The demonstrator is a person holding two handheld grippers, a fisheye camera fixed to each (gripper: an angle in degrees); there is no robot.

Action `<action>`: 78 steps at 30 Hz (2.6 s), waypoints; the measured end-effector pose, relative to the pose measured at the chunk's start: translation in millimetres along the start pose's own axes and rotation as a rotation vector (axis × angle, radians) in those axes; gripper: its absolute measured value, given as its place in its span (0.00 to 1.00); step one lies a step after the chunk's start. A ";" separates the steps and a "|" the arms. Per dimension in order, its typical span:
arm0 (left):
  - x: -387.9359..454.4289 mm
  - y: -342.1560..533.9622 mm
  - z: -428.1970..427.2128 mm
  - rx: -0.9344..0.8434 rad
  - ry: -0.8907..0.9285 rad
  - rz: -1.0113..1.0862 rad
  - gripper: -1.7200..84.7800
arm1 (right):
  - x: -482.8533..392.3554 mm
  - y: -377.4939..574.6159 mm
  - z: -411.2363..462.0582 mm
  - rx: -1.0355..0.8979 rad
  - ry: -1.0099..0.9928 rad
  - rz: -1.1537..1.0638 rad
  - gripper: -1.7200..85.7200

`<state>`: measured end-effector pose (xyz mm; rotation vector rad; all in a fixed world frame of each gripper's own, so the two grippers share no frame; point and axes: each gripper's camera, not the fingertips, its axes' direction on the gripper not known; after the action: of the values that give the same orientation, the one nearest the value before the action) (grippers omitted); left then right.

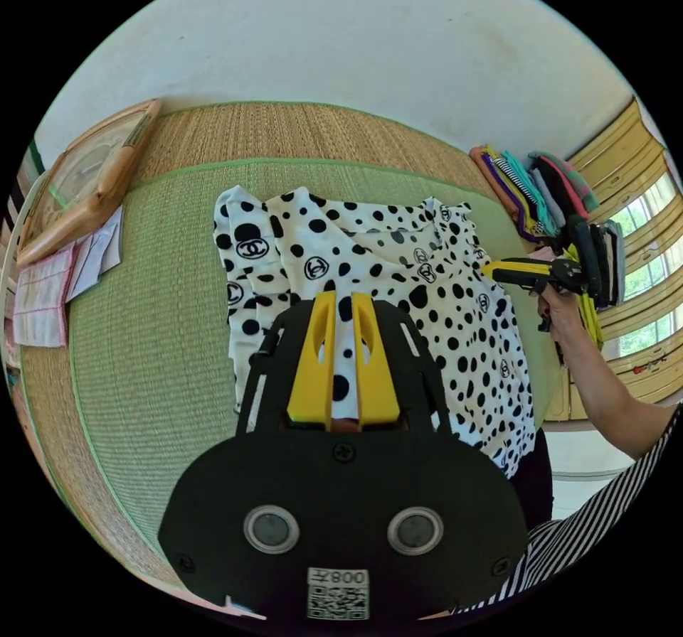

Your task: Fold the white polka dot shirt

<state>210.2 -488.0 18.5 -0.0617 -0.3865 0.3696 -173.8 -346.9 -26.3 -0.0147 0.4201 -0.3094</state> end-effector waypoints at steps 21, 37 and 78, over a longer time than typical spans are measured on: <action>-25.0 272.8 -51.8 -0.180 -0.078 -0.245 0.05 | -7.2 267.8 -8.8 -0.100 -0.163 0.196 0.03; -15.7 362.5 -44.2 -0.213 -0.070 -0.294 0.07 | -3.2 355.1 16.8 -0.145 -0.152 0.279 0.05; -6.3 493.4 59.2 -0.256 0.036 -0.429 0.08 | 1.0 443.6 88.2 -0.156 -0.244 0.390 0.09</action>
<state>14.4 -31.3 7.6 -0.2307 -0.3988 -0.1060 -7.6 71.2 19.4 -0.1207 0.1967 0.1105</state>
